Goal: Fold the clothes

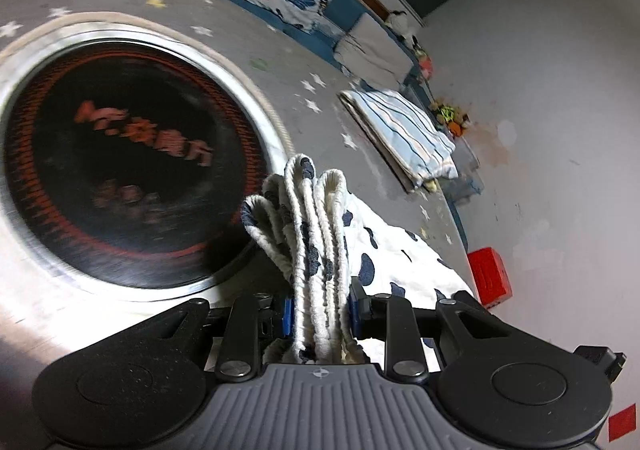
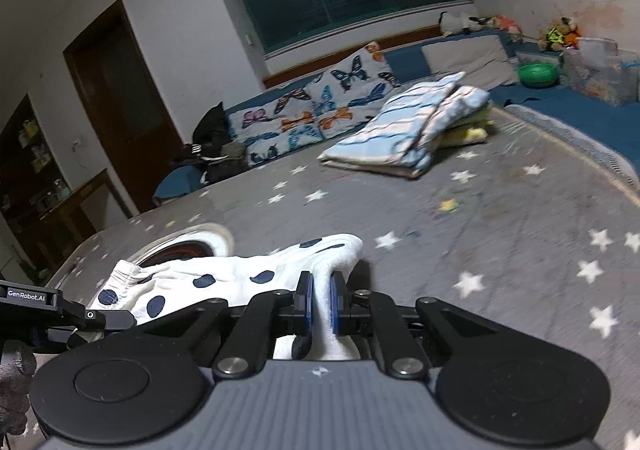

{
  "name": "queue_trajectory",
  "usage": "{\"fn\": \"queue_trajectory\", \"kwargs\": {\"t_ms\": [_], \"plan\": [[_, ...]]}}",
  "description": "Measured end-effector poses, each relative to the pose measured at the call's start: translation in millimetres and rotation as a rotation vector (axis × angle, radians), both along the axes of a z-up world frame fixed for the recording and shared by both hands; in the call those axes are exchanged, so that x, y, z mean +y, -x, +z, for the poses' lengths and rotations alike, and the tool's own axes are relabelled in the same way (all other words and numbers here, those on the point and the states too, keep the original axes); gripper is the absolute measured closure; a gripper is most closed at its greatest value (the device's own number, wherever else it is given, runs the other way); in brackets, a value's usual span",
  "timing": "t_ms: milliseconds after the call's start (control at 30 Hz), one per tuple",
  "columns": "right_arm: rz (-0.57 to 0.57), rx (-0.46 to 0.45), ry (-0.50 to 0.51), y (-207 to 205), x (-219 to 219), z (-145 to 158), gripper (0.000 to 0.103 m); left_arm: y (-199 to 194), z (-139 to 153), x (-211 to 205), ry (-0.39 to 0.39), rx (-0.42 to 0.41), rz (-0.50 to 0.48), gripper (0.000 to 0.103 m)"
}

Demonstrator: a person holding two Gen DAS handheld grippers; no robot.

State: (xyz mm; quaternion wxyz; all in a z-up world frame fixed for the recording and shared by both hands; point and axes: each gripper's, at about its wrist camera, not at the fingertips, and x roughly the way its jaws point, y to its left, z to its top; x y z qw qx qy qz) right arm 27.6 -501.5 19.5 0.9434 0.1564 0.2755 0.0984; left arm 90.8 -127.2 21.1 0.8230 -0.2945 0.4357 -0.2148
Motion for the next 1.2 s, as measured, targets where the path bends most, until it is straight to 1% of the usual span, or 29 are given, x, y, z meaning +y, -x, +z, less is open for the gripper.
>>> {"fn": "queue_trajectory", "kwargs": {"t_ms": [300,433,533,667,800,967,1067,1100,1133,1200], "plan": [[-0.059,-0.019,0.043,-16.0,-36.6,4.4,0.095,-26.9,0.4,-48.6,-0.034,-0.019,-0.062,0.076],[-0.091,-0.017,0.050,-20.6,-50.6,1.3,0.095,-34.1,-1.5,-65.8,-0.053,-0.036,-0.085,0.075],[-0.111,-0.003,0.055,-21.0,-57.3,-4.8,0.095,-36.6,-7.6,-75.1,-0.068,-0.033,-0.098,0.075],[-0.127,0.024,0.053,-18.5,-65.1,-14.2,0.095,-37.6,-16.1,-81.8,-0.090,-0.014,-0.108,0.074],[-0.129,0.037,0.049,-16.4,-66.9,-19.7,0.095,-38.0,-18.5,-82.7,-0.096,-0.009,-0.108,0.074],[-0.132,0.049,0.047,-11.4,-66.3,-25.4,0.095,-39.1,-18.2,-84.0,-0.122,-0.008,-0.115,0.071],[-0.134,0.058,0.052,-9.8,-67.0,-27.2,0.095,-39.6,-15.6,-84.2,-0.135,-0.013,-0.113,0.067],[-0.134,0.062,0.054,-9.5,-67.3,-27.7,0.094,-39.8,-14.5,-84.0,-0.140,-0.015,-0.111,0.063],[-0.133,0.066,0.058,-9.5,-67.6,-27.8,0.093,-40.1,-13.3,-83.9,-0.145,-0.017,-0.108,0.058],[-0.129,0.074,0.065,-9.5,-68.0,-27.7,0.091,-40.5,-10.2,-82.8,-0.155,-0.026,-0.101,0.052]]}}
